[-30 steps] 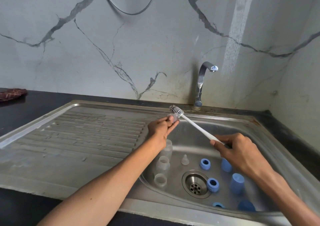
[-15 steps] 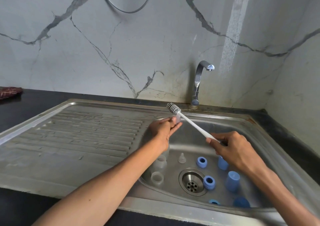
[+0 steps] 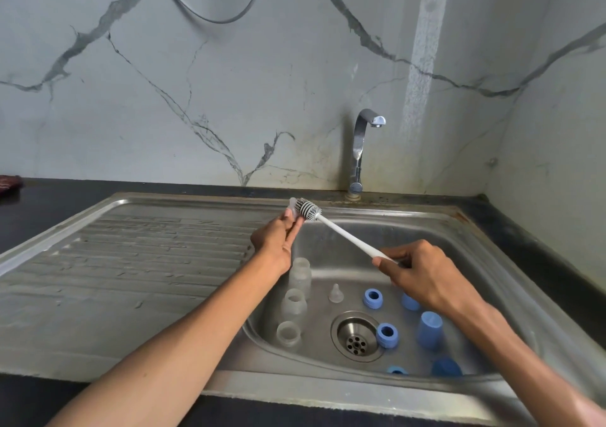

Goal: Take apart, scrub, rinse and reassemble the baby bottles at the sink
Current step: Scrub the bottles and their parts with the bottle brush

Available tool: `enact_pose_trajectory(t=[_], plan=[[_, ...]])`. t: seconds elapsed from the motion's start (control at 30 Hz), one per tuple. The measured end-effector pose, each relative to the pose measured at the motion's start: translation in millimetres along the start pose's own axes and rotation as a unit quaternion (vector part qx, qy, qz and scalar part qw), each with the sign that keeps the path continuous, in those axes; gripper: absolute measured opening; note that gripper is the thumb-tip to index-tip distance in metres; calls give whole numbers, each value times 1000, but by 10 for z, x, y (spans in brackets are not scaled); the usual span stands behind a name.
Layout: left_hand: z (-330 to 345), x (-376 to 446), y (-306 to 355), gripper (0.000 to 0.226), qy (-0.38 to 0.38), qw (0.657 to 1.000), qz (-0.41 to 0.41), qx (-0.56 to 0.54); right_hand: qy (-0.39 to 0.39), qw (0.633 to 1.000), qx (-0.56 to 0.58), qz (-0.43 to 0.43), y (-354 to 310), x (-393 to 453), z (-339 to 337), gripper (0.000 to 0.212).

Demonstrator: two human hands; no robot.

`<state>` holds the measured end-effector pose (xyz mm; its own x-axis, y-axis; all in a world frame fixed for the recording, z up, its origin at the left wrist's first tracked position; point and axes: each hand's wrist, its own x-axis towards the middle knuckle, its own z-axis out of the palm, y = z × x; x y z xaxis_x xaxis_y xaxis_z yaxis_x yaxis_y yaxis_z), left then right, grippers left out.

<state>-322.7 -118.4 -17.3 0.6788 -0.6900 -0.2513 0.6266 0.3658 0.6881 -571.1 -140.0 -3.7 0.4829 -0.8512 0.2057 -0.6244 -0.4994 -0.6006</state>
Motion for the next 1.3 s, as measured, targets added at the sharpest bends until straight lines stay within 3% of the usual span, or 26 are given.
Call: enact_pose_trajectory(t=[0.23,0.37,0.43,0.63,0.83,0.93,1.03,1.13,1.2,1.3], plan=[[158,-220,-270,14,-129,988,-2,89,26,1000,-1,13,33,24,-76,33],[146,-215,-235,45,-149,984,27,99,22,999,2,29,53,38,-144,31],[108,-189,-205,50,-161,979,28,121,21,999,1,39,71,40,-153,29],[43,-98,-229,27,-196,942,72,263,29,998,-1,57,117,75,-200,26],[-94,30,-450,11,-197,910,56,360,18,998,-13,58,145,107,-179,27],[-167,81,-558,7,-209,837,98,496,18,998,-4,59,177,130,-164,27],[-189,103,-634,19,-255,679,159,670,16,998,-3,61,200,143,-157,27],[-212,79,-739,21,-283,533,185,775,10,998,-7,57,191,146,-140,26],[-245,95,-823,16,-294,478,184,807,7,998,-6,57,190,152,-136,26],[-253,91,-902,8,-310,427,182,830,6,998,-4,55,190,160,-128,28]])
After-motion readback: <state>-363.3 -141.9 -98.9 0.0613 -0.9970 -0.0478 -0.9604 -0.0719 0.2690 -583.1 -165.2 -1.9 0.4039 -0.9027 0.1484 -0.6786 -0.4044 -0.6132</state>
